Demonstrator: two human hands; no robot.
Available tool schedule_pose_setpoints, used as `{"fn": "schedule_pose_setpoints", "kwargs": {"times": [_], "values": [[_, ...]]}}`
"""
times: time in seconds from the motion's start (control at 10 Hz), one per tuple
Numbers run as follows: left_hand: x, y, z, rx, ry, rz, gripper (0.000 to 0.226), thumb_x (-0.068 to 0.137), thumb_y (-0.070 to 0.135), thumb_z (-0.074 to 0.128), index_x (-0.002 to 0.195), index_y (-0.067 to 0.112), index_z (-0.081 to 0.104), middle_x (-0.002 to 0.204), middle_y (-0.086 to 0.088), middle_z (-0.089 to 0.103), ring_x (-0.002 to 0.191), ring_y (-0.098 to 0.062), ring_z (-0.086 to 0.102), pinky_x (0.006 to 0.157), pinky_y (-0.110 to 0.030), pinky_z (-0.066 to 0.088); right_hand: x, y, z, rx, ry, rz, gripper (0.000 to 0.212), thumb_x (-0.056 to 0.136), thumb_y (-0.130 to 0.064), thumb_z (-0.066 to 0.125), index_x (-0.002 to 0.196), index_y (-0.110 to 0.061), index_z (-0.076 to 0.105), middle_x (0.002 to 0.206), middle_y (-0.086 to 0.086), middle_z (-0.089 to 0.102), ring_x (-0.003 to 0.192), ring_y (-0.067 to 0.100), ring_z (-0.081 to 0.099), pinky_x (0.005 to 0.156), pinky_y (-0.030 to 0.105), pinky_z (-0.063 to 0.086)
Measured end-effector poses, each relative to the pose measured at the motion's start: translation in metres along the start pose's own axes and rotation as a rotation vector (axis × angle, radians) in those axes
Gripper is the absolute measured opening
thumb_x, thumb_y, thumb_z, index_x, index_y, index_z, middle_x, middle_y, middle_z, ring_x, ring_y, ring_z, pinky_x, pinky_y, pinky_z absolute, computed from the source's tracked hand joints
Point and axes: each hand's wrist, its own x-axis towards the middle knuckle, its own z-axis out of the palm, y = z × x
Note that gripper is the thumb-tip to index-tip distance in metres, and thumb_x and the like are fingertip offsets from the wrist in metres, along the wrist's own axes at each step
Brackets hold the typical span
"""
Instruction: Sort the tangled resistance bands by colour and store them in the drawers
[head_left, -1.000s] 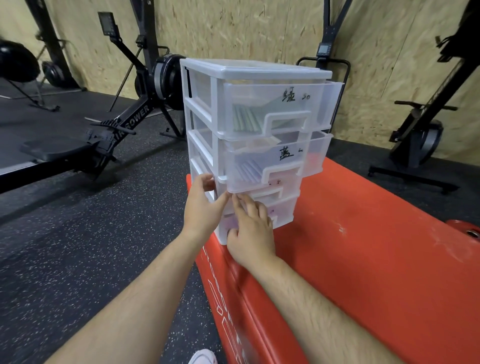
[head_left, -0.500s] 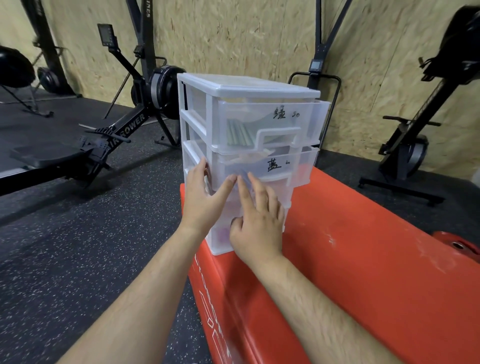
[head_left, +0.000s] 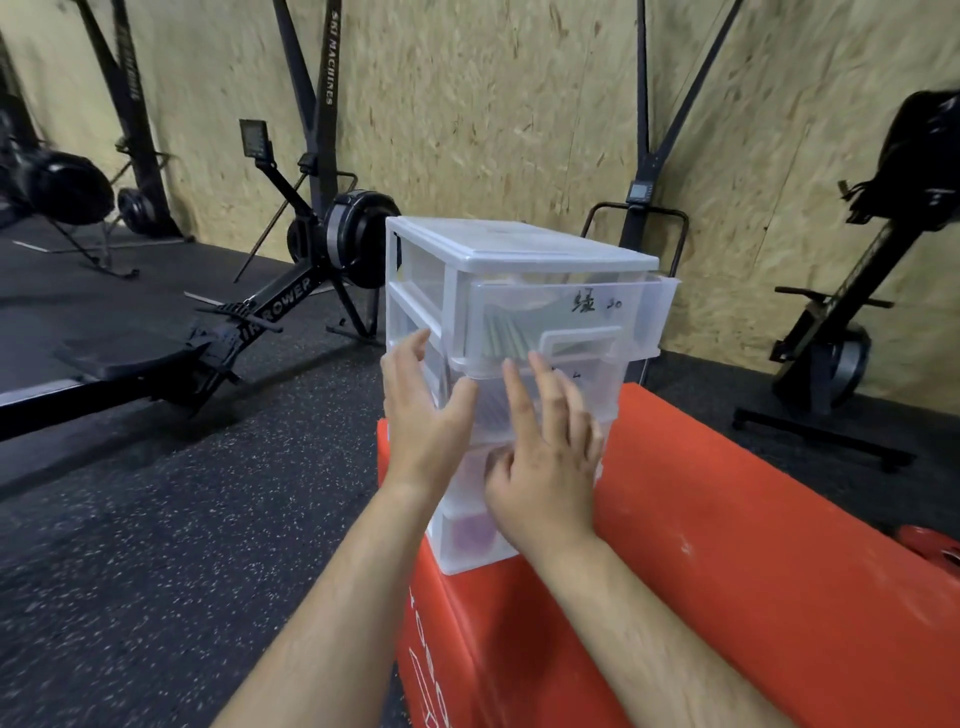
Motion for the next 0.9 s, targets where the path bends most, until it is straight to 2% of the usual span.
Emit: {"fn": "schedule_pose_setpoints", "kwargs": {"times": [0.1,0.2,0.3,0.4,0.5,0.6,0.7,0.8,0.9], "values": [[0.002,0.015,0.004,-0.149,-0.105,-0.025,0.064,0.086,0.016,0.059,0.146,0.023,0.037,0.143,0.015,0.04,0.135,0.002,0.037,0.116,-0.029,0.032,0.012,-0.007,-0.002,-0.024,-0.066,0.014,0.086,0.074,-0.024,0.05,0.158,-0.029,0.028,0.166,-0.004,0.018,0.151,0.025,0.021,0.113,0.053,0.029],[0.006,0.022,0.012,-0.145,-0.051,-0.081,0.064,0.093,0.023,0.065,0.15,0.016,0.036,0.14,0.017,0.039,0.129,0.007,0.037,0.107,-0.011,0.03,0.014,-0.005,-0.006,-0.082,-0.098,0.011,0.089,0.072,-0.025,0.051,0.158,-0.029,0.027,0.166,-0.005,0.019,0.151,0.025,0.022,0.114,0.052,0.03],[0.009,0.024,0.015,-0.072,0.027,-0.075,0.064,0.091,0.037,0.068,0.146,0.016,0.043,0.134,0.016,0.044,0.127,0.003,0.041,0.106,-0.015,0.033,0.021,-0.001,-0.01,-0.126,-0.125,-0.018,0.084,0.072,-0.023,0.043,0.155,-0.028,0.034,0.163,-0.006,0.027,0.149,0.025,0.025,0.115,0.05,0.029],[0.016,0.02,0.014,-0.051,0.083,-0.083,0.056,0.091,0.037,0.069,0.139,0.015,0.051,0.134,0.008,0.054,0.125,-0.004,0.049,0.107,-0.027,0.04,0.032,-0.004,-0.009,-0.132,-0.26,-0.053,0.082,0.08,-0.019,0.053,0.158,-0.029,0.027,0.166,-0.009,0.017,0.153,0.024,0.011,0.121,0.048,0.017],[0.022,0.017,0.012,-0.042,0.092,-0.079,0.052,0.088,0.037,0.072,0.133,0.016,0.057,0.126,0.006,0.061,0.117,-0.006,0.055,0.103,-0.026,0.045,0.04,-0.009,-0.011,-0.136,-0.329,-0.036,0.081,0.087,-0.023,0.05,0.16,-0.029,0.016,0.168,-0.01,0.007,0.154,0.023,0.004,0.122,0.046,0.012],[0.019,0.019,0.012,-0.031,0.098,-0.081,0.049,0.089,0.037,0.071,0.132,0.017,0.057,0.123,0.009,0.06,0.114,-0.004,0.055,0.098,-0.019,0.042,0.039,-0.007,-0.017,-0.132,-0.361,-0.054,0.078,0.089,-0.023,0.048,0.16,-0.029,0.015,0.167,-0.01,0.008,0.153,0.021,0.007,0.122,0.045,0.014],[0.014,0.022,0.012,0.03,0.109,-0.039,0.041,0.093,0.034,0.066,0.128,0.015,0.059,0.12,0.007,0.061,0.113,-0.007,0.055,0.099,-0.024,0.043,0.038,-0.001,-0.026,-0.071,-0.291,-0.068,0.065,0.093,-0.021,0.047,0.156,-0.022,0.031,0.163,-0.005,0.025,0.149,0.019,0.022,0.117,0.043,0.027],[-0.007,0.025,0.007,0.151,0.12,0.044,0.033,0.095,0.028,0.059,0.123,0.011,0.061,0.115,0.0,0.06,0.11,-0.016,0.055,0.1,-0.032,0.044,0.032,0.0,-0.046,-0.017,-0.24,-0.054,0.044,0.1,-0.022,0.045,0.143,-0.014,0.047,0.152,0.001,0.042,0.135,0.023,0.042,0.105,0.042,0.04],[-0.038,0.03,0.002,0.346,0.069,0.13,0.033,0.093,0.031,0.058,0.12,0.013,0.059,0.117,-0.001,0.057,0.108,-0.019,0.055,0.094,-0.033,0.045,0.02,-0.002,-0.072,-0.081,-0.274,-0.056,0.029,0.102,-0.025,0.043,0.126,-0.012,0.055,0.129,0.005,0.055,0.113,0.03,0.055,0.085,0.042,0.042]]}}
